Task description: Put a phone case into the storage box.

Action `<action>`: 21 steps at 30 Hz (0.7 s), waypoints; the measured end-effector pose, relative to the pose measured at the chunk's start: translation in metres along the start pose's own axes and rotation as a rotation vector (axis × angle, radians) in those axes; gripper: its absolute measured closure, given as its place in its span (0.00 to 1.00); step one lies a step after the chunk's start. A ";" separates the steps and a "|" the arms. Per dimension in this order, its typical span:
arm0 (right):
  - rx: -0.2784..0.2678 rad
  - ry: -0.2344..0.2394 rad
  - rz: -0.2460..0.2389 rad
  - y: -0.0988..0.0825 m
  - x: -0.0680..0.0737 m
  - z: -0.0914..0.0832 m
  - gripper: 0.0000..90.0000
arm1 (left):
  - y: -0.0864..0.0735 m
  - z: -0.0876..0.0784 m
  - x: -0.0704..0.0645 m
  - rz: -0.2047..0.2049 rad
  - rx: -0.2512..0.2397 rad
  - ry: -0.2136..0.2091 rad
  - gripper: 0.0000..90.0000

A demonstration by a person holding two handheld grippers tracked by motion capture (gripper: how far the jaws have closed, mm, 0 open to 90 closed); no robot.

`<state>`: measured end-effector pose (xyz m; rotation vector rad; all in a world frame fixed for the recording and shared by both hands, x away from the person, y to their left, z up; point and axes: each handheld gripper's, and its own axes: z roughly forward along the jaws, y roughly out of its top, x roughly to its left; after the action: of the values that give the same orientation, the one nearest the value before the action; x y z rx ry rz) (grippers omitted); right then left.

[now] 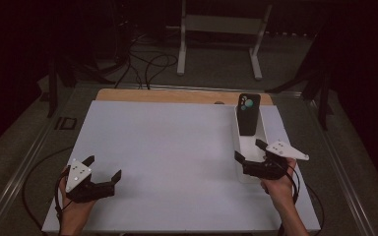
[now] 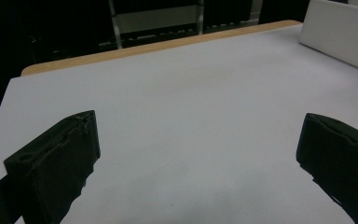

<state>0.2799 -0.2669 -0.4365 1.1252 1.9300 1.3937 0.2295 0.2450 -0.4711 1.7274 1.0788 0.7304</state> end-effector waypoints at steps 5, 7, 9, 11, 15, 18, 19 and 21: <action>-0.032 0.018 -0.003 -0.017 0.004 -0.010 0.09 | 0.001 -0.002 0.001 0.000 -0.004 0.000 0.00; -0.045 0.015 -0.017 -0.023 0.006 -0.014 0.09 | 0.001 -0.003 0.001 -0.003 -0.009 -0.001 0.00; -0.060 0.015 -0.014 -0.028 0.007 -0.017 0.09 | 0.002 -0.003 0.001 -0.003 -0.010 -0.003 0.00; -0.062 0.015 -0.017 -0.032 0.007 -0.019 0.09 | 0.002 -0.003 0.001 -0.005 -0.014 -0.003 0.00; -0.073 0.003 -0.015 -0.036 0.006 -0.022 0.09 | 0.002 -0.005 0.001 -0.004 -0.019 -0.011 0.00; -0.076 0.006 -0.012 -0.038 0.006 -0.022 0.09 | 0.003 -0.005 0.000 -0.006 -0.025 -0.014 0.00; -0.076 0.002 -0.015 -0.039 0.006 -0.022 0.09 | 0.003 -0.005 0.000 -0.007 -0.026 -0.014 0.00; -0.072 0.005 -0.021 -0.041 0.008 -0.022 0.09 | 0.002 -0.005 0.000 -0.007 -0.026 -0.015 0.00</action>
<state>0.2453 -0.2772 -0.4669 1.0663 1.8743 1.4440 0.2261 0.2472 -0.4668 1.7033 1.0603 0.7228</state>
